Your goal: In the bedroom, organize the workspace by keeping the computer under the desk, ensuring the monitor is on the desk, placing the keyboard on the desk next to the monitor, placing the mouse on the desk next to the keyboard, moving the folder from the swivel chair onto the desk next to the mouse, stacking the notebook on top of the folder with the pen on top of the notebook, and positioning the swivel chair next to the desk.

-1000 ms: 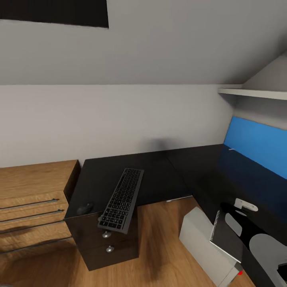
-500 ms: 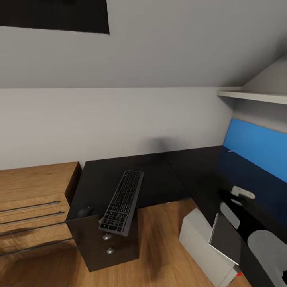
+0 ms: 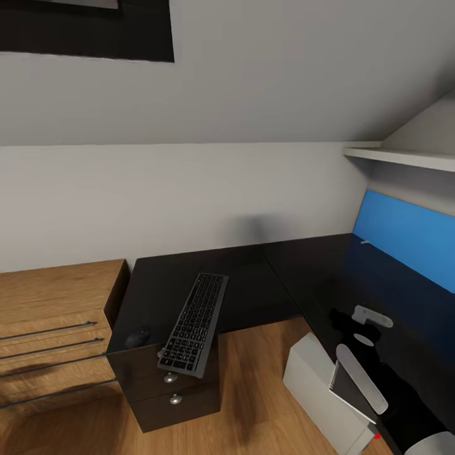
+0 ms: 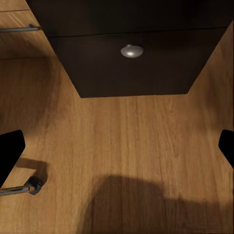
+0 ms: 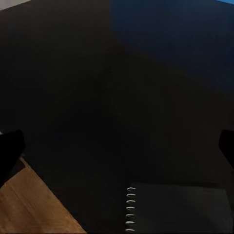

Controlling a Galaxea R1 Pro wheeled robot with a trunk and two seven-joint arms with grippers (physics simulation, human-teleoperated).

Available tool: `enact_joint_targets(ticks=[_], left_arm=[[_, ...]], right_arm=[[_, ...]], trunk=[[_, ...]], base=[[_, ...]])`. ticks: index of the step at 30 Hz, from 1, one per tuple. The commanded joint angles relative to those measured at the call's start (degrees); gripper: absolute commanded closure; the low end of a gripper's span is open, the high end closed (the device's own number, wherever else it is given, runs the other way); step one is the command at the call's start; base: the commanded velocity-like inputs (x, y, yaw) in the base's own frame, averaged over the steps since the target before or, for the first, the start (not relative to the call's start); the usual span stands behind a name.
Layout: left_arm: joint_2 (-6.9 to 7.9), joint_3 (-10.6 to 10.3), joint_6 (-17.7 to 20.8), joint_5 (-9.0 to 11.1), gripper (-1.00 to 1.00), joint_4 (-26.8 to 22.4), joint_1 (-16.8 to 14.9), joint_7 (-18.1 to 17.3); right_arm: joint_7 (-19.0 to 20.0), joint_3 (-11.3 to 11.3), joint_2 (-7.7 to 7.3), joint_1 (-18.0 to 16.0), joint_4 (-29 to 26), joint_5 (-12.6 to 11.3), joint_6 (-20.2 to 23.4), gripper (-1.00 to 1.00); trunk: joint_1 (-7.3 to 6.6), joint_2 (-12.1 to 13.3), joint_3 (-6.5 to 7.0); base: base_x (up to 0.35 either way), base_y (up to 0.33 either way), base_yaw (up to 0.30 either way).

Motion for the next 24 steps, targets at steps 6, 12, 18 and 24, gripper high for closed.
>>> enact_joint_targets(ticks=[6, 12, 18, 24], left_arm=[[0.01, -1.1, -0.4, 0.6, -1.0, 0.0, -0.1, 0.4], [0.09, -1.1, -0.5, 0.7, -1.0, -0.1, -0.1, 0.4], [0.18, -0.9, -0.5, 0.9, -1.0, -0.2, -0.1, 0.4], [0.26, -0.8, -0.6, 0.9, -1.0, -0.2, -0.1, 0.4]], right_arm=[[-0.6, 0.2, 2.14, 0.1, -0.5, -0.3, 0.4, -1.0], [-0.7, 0.3, 2.61, 0.1, -1.1, -0.3, 0.5, -1.0], [-0.7, 0.5, 3.71, 0.2, -1.1, -0.2, 0.4, -1.0], [-0.7, 0.5, 4.23, 0.2, -0.9, -0.2, 0.3, -1.0]], trunk=[[-1.32, 2.4, 1.02], [-2.64, 4.8, 2.1], [-3.96, 7.2, 3.18], [-5.28, 9.6, 4.44]], base=[[0.0, 0.0, 0.0], [0.0, 0.0, 0.0], [-0.106, 0.0, 0.0], [-0.309, 0.0, -0.118]])
